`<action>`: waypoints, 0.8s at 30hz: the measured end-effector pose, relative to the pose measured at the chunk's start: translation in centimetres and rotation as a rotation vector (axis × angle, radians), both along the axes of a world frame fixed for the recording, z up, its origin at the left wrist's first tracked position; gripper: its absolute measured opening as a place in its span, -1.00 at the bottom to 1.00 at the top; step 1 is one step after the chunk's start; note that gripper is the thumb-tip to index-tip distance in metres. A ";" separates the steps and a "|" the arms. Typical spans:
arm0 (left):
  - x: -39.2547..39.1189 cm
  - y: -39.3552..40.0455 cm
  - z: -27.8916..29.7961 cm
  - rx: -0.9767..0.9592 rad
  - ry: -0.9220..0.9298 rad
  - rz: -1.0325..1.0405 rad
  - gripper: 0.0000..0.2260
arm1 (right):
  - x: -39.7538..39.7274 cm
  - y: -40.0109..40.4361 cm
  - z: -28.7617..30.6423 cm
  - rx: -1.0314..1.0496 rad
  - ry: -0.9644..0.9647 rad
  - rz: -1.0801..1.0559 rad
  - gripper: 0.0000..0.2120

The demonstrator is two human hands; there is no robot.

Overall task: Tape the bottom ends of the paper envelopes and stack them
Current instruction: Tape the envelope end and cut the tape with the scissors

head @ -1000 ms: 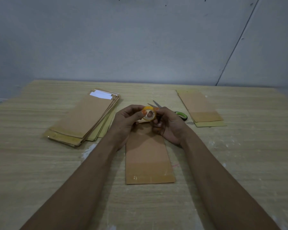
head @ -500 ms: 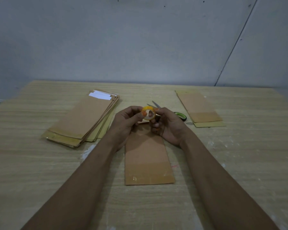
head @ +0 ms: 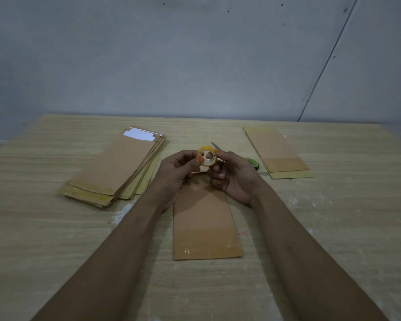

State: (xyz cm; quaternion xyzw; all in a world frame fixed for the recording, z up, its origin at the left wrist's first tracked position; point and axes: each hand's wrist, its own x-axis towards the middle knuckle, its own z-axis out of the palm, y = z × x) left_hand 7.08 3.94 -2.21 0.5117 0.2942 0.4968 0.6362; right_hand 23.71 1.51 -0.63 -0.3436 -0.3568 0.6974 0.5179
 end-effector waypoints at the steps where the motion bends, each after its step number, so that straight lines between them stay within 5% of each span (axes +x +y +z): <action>1: 0.0 0.0 0.0 -0.002 0.008 0.003 -0.85 | 0.1 -0.1 0.0 0.006 0.006 0.007 -0.91; 24: 0.3 -0.3 0.0 0.062 0.015 0.027 -0.80 | 0.1 0.3 -0.2 -0.039 0.020 -0.030 -0.88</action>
